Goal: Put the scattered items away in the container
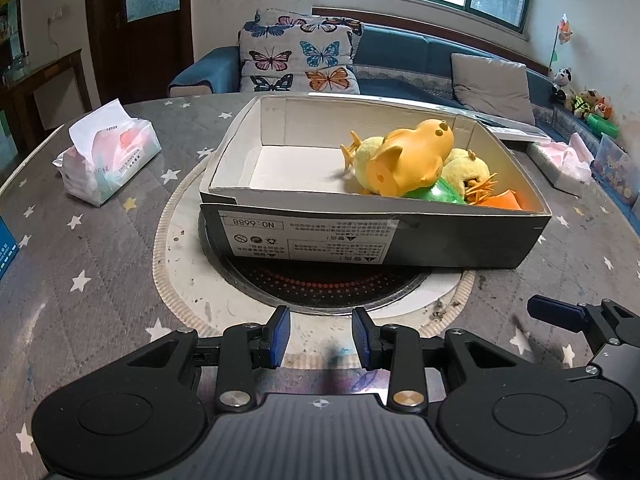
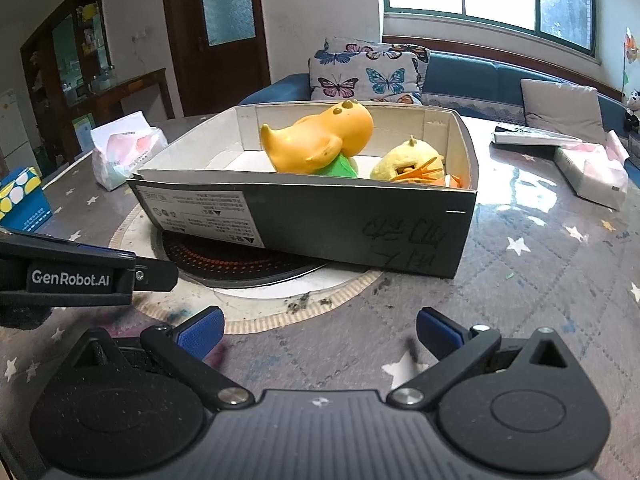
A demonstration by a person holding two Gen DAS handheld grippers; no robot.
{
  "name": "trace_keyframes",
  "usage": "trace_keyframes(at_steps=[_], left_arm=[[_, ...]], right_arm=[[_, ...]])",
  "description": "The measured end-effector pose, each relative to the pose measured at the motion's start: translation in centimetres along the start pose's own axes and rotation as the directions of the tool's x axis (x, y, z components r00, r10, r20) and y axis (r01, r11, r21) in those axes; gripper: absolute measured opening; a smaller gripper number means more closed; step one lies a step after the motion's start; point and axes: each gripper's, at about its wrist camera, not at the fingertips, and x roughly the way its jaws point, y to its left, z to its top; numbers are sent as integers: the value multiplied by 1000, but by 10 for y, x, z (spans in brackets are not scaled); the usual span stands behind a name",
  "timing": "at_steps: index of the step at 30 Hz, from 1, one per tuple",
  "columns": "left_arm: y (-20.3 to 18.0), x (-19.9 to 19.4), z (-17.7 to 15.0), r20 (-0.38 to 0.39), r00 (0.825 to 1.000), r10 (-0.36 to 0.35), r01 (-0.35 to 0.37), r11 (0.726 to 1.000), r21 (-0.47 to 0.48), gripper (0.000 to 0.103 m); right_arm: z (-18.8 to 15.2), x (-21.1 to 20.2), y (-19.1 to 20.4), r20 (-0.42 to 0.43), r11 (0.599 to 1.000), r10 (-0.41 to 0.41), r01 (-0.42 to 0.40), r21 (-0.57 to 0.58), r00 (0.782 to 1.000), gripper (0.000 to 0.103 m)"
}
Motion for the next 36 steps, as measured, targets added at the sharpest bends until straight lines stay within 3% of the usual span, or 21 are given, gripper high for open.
trace_keyframes(at_steps=[36], left_arm=[[4,25,20,-31,999,33,-32,999,32,36]], right_arm=[[22,24,3,-27,1000,-20,20,-8,999,103]])
